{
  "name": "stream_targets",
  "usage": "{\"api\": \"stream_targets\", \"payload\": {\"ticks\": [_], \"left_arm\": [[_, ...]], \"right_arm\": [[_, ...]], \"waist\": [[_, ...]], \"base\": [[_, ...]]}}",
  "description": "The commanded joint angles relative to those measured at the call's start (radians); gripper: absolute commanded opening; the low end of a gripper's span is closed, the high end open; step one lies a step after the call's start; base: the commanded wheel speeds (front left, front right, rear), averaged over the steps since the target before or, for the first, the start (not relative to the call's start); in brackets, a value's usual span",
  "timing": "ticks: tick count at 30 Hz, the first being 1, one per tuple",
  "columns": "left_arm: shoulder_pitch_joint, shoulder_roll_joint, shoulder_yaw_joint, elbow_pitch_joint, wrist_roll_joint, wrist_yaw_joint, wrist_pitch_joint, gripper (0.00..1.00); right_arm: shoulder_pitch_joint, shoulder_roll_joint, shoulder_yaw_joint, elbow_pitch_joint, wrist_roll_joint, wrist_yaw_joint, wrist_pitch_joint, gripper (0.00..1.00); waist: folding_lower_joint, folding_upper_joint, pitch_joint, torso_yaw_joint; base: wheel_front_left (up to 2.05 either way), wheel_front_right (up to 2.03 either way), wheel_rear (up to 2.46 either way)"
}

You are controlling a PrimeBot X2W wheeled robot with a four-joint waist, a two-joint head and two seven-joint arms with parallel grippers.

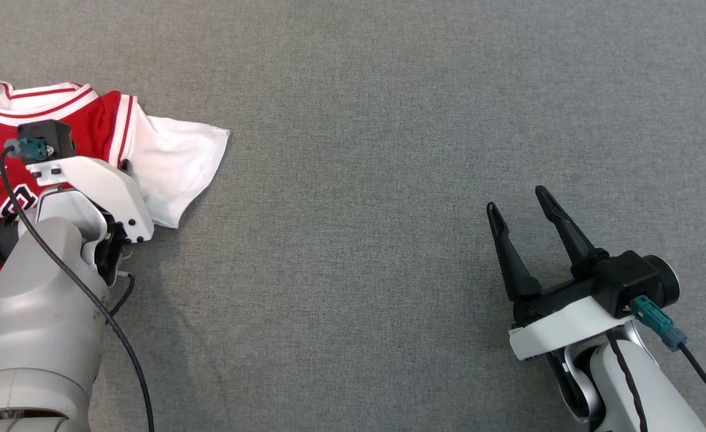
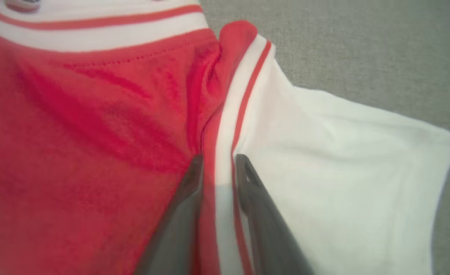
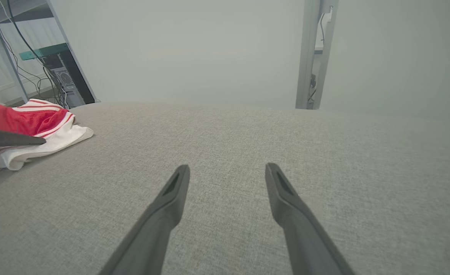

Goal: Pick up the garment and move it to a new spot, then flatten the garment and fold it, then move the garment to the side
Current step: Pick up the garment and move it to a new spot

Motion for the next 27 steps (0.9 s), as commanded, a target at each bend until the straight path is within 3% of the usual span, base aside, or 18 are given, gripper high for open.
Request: {"api": "stream_targets", "payload": {"ticks": [1,9,13,19,27], "left_arm": [[0.039,0.001,0.001,0.009,-0.003,0.003,-0.028,0.0],[0.053,0.003,0.014,-0.024,-0.023,-0.006,-0.267,0.0],[0.057,-0.003,0.0,-0.044,-0.012,-0.005,-0.337,0.0],[0.077,-0.006,-0.02,-0.155,0.011,-0.004,-0.368,0.0],[0.15,0.021,-0.017,-0.459,0.032,-0.017,-0.369,0.0]], "right_arm": [[-0.005,-0.007,0.0,0.001,0.004,0.002,-0.005,1.0],[0.018,0.004,0.002,0.019,0.013,0.002,-0.005,1.0],[0.033,0.01,-0.003,0.024,0.016,0.002,-0.005,1.0],[0.065,0.019,-0.014,0.033,0.019,0.002,-0.005,1.0],[0.095,0.035,-0.012,0.046,0.03,0.002,-0.005,1.0]], "waist": [[0.0,0.0,-0.006,-0.001],[0.0,0.0,-0.054,0.002],[0.0,0.0,-0.091,0.005],[0.0,0.0,-0.152,0.017],[0.0,0.0,-0.225,0.004]], "base": [[0.0,0.0,0.0],[0.0,0.0,0.0],[0.0,0.0,0.0],[0.0,0.0,0.0],[0.0,0.0,0.0]]}}
